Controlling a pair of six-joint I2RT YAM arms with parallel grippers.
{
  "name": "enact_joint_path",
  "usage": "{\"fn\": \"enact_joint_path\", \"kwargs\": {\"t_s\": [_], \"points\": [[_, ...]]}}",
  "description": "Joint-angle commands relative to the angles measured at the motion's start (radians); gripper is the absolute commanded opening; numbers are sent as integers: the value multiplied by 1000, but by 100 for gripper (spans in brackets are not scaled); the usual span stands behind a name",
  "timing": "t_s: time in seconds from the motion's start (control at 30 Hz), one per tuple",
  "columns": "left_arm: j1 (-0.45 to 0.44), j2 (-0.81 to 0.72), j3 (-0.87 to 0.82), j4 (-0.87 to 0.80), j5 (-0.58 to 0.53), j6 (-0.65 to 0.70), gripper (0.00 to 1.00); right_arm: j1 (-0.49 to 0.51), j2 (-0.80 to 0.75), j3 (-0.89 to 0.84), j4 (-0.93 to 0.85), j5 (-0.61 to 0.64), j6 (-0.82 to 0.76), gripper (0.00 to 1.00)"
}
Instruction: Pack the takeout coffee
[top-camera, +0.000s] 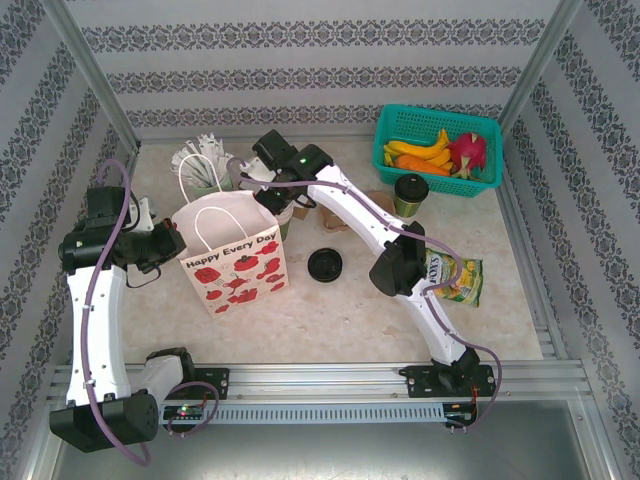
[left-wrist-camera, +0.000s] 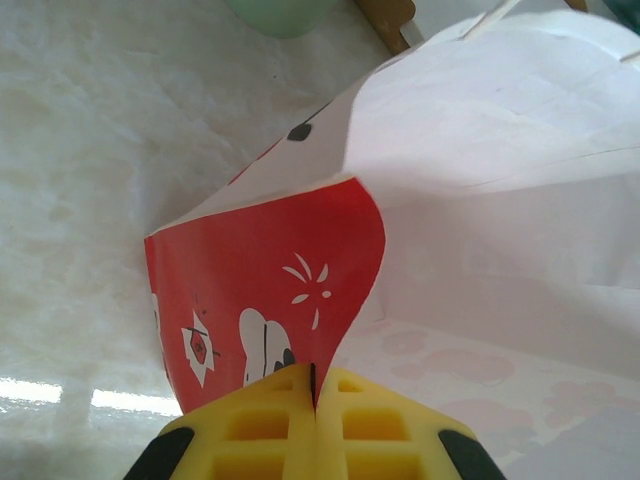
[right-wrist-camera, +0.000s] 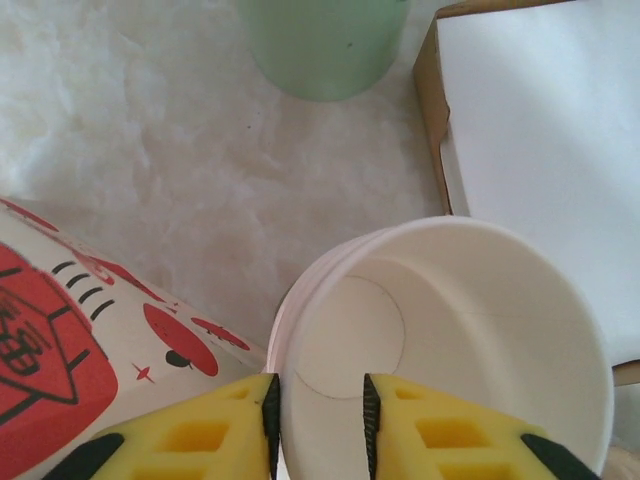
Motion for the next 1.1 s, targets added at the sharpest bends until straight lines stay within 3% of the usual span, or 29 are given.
{"fn": "enact_joint_path", "kwargs": {"t_s": [0.0,0.5,0.63,0.7,0.8,0.87,1.07], "points": [[5,-1,-5,6,18,35,4,-1,-58,28,39,-35,18,34],[4,7,-6,-3,9,51,4,-18,-131,-47,92,-70,96,41],[2,5,-8,-14,46,53,4,-44,-198,-93,98,2,212,58],[-2,0,-10,-24,73,50,4,-66,-279,-205,134,54,290,64],[-14,-13,-17,-37,99,30,4,-100,-466,-512,257,129,424,71],[-20,-26,-27,-39,109,14,4,-124,-601,-732,330,145,511,96],[-44,-41,-67,-12,175,-41,4,-162,-857,-1247,451,-33,629,98]]}}
